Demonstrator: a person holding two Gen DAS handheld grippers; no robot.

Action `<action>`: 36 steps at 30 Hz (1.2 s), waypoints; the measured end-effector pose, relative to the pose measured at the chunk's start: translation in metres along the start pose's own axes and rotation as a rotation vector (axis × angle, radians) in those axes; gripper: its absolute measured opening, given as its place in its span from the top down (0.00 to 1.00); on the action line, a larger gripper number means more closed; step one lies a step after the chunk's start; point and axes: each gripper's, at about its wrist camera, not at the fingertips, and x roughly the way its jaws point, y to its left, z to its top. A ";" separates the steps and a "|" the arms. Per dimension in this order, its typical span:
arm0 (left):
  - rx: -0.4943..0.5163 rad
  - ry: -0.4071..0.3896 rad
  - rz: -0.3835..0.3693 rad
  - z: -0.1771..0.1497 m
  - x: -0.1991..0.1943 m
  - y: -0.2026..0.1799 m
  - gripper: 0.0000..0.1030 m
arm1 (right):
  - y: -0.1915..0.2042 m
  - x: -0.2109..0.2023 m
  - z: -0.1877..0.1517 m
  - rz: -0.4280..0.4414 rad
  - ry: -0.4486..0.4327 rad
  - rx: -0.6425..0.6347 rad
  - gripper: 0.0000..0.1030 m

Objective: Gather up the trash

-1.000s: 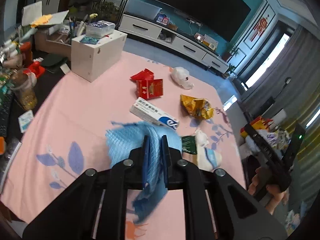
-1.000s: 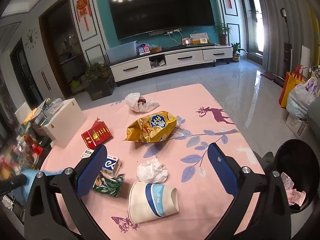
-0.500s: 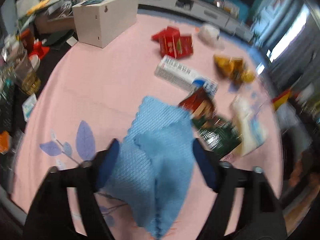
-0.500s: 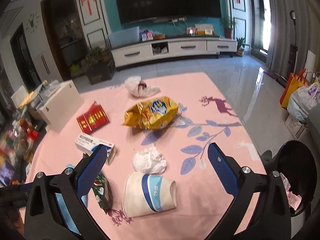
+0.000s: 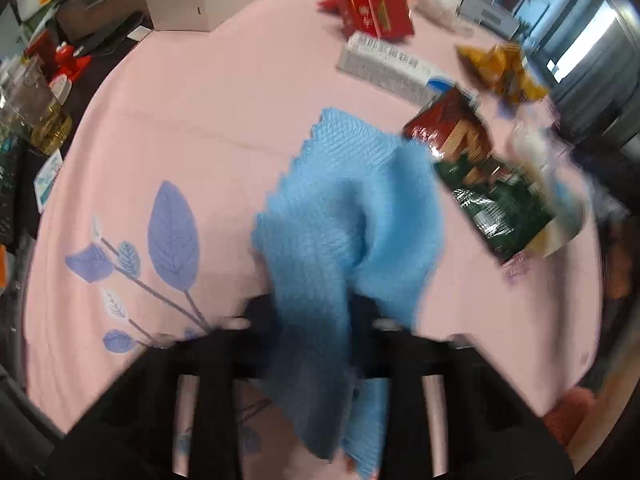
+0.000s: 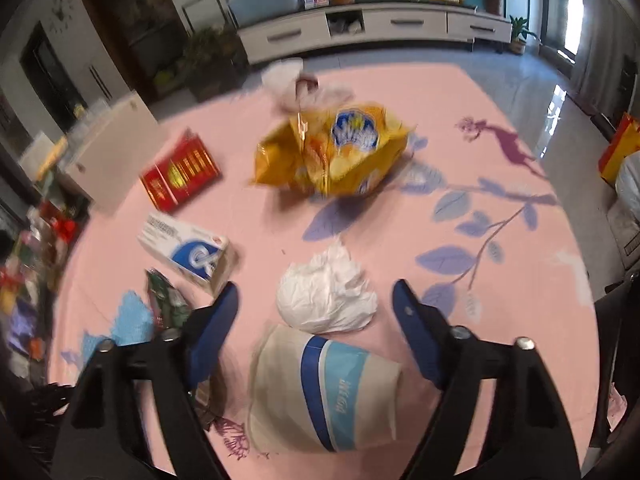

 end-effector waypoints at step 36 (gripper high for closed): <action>0.297 -0.468 -0.108 -0.046 -0.042 -0.183 0.82 | -0.080 -0.101 -0.003 0.059 -0.195 0.248 0.99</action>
